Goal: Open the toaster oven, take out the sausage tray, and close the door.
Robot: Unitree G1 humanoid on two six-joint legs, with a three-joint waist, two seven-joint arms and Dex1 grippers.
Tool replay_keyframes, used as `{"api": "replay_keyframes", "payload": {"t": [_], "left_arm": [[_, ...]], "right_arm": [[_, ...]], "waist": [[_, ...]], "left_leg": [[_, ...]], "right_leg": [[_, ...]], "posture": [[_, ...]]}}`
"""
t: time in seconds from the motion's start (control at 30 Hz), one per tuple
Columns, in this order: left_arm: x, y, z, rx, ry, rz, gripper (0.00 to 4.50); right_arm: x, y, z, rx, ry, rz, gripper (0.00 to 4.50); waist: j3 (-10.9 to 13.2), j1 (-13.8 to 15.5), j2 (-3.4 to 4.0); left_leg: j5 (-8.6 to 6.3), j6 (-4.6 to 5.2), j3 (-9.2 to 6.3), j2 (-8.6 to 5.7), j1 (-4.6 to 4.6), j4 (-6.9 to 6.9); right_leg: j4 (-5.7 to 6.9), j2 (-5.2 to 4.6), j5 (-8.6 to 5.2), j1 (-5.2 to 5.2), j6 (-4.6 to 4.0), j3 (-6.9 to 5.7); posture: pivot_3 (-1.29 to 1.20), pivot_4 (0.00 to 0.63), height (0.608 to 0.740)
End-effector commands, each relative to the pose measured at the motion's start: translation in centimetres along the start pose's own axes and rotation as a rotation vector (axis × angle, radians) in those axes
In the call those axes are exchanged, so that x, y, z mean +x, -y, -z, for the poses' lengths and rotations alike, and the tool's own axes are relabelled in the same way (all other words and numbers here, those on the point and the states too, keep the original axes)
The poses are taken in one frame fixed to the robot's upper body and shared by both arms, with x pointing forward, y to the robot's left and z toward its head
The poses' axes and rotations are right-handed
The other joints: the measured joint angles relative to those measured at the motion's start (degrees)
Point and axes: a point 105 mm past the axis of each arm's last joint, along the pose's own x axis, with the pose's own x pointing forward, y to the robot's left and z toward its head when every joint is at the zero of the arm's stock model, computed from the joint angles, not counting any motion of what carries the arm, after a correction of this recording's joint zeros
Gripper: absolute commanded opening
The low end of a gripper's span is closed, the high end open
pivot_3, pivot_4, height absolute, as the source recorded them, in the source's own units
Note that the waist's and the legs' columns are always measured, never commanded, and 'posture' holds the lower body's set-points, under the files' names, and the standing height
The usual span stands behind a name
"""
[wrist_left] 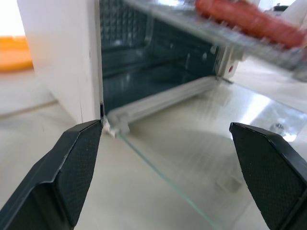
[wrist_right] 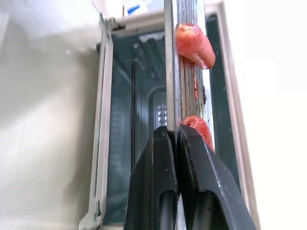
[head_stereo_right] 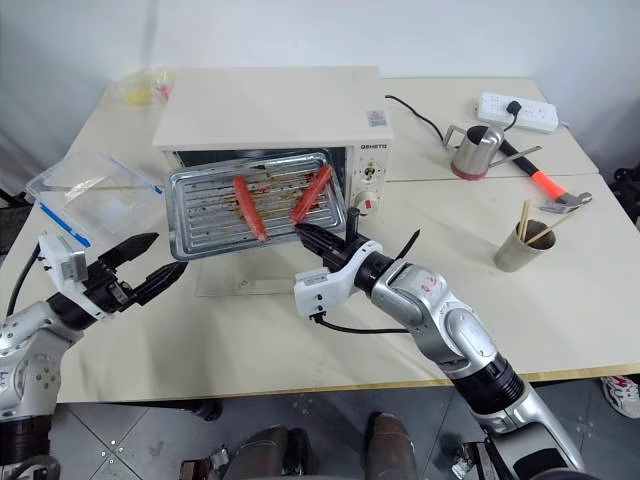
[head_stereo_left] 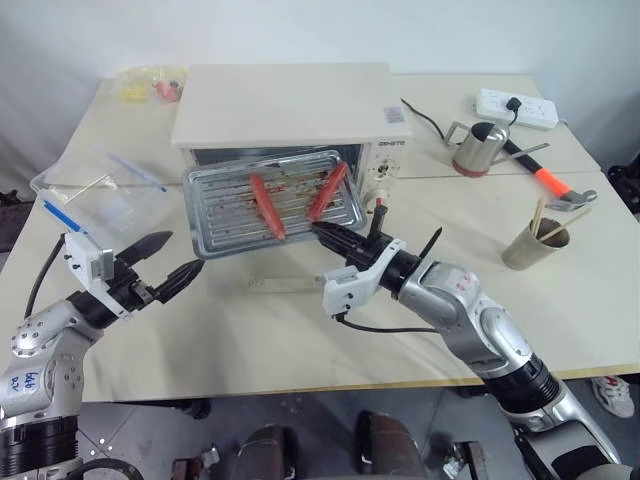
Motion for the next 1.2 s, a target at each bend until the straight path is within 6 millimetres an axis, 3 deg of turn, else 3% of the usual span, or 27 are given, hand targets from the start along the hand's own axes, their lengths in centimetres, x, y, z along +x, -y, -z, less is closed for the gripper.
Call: {"api": "replay_keyframes", "payload": {"t": [0.03, 0.2, 0.33, 0.53, 0.7, 1.0, 1.2], "left_arm": [[0.0, 1.0, -0.2, -0.083, -0.039, -0.002, 4.5], [-0.5, 3.4, -2.3, -0.388, 0.059, 0.068, 4.5], [-1.5, 4.2, -3.9, -0.536, 0.159, 0.055, 4.5], [-3.3, 6.0, -2.5, -0.673, 0.018, 0.052, 4.5], [-4.2, 5.8, -2.6, -0.738, 0.013, 0.025, 4.5], [-2.1, 4.5, -3.4, -0.921, 0.117, 0.02, 4.5], [-1.0, 5.5, -2.3, -0.989, 0.071, 0.052, 4.5]], "right_arm": [[-1.1, 1.8, -0.7, -0.024, 0.054, 0.046, 0.04], [-1.9, 1.7, -0.5, -0.053, 0.091, 0.018, 0.04], [-2.0, 1.7, -0.5, -0.06, 0.112, 0.014, 0.04], [-2.1, 1.8, -0.6, -0.064, 0.131, 0.013, 0.04], [-2.1, 1.7, -0.8, -0.065, 0.152, 0.008, 0.04], [-2.5, 1.2, -1.5, -0.05, 0.216, -0.029, 0.04], [-2.6, 1.2, -1.6, -0.049, 0.244, -0.041, 0.04]], "waist": [[0.0, 0.06, 0.0], [0.01, 0.5, -0.02], [0.01, 0.57, -0.02], [0.01, 0.93, -0.02], [0.01, 1.21, -0.02], [0.01, 1.12, -0.03], [0.01, 1.1, -0.03]], "left_leg": [[0.0, 0.0, 0.0, 0.0, 0.0, 0.0], [0.0, 0.0, -0.04, 0.05, 0.0, 0.04], [0.0, 0.0, -0.05, 0.06, 0.12, 0.06], [0.0, 0.0, -0.07, 0.04, 0.14, 0.07], [0.0, 0.0, -0.07, 0.03, 0.14, 0.08], [0.0, -0.01, -0.1, 0.02, 0.15, 0.09], [0.0, -0.01, -0.1, 0.02, 0.15, 0.09]], "right_leg": [[0.0, 0.0, 0.0, 0.0, 0.0, 0.0], [0.02, -0.02, 0.0, 0.01, 0.0, 0.03], [0.02, -0.02, 0.0, 0.11, 0.0, 0.07], [0.01, -0.02, -0.02, 0.16, -0.04, 0.08], [-0.01, -0.01, -0.05, 0.17, -0.1, 0.08], [-0.04, 0.0, -0.07, 0.21, -0.14, 0.11], [-0.04, 0.02, -0.07, 0.21, -0.14, 0.11]], "posture": [[0.0, 0.15, 0.74], [0.0, 0.15, 0.74], [0.0, 0.15, 0.74], [0.0, 0.15, 0.74], [0.0, 0.15, 0.74], [0.0, 0.15, 0.74], [0.0, 0.15, 0.74]]}}
